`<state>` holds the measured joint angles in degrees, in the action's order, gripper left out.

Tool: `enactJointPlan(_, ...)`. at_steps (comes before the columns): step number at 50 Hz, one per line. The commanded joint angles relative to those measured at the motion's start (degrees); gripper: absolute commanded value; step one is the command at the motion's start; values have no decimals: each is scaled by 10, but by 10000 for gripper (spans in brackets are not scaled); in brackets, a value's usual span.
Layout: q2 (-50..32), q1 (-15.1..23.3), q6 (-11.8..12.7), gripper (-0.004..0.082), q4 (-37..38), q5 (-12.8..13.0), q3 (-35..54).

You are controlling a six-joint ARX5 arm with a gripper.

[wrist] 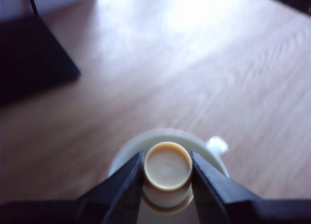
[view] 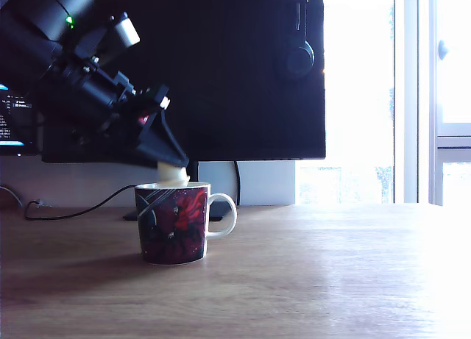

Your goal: Pick up the coffee capsules from the table one by one and drop them inside the nearest coffee cup

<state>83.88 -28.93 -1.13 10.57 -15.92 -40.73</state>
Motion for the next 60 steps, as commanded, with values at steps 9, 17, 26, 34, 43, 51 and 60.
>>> enactJointPlan(9, 8, 0, -4, 93, -7, 0, 0)
enactJointPlan(17, 7, 0, -4, 93, -7, 0, 0)
enactJointPlan(26, 8, 0, -4, 93, -7, 0, 0)
enactJointPlan(34, 8, 0, -4, 98, -7, 0, 0)
enactJointPlan(43, 8, 1, -3, 701, -8, 2, 0)
enactJointPlan(51, 8, 0, -6, 757, -21, -1, -2)
enactJointPlan(60, 7, 0, -6, 757, -21, -1, -3)
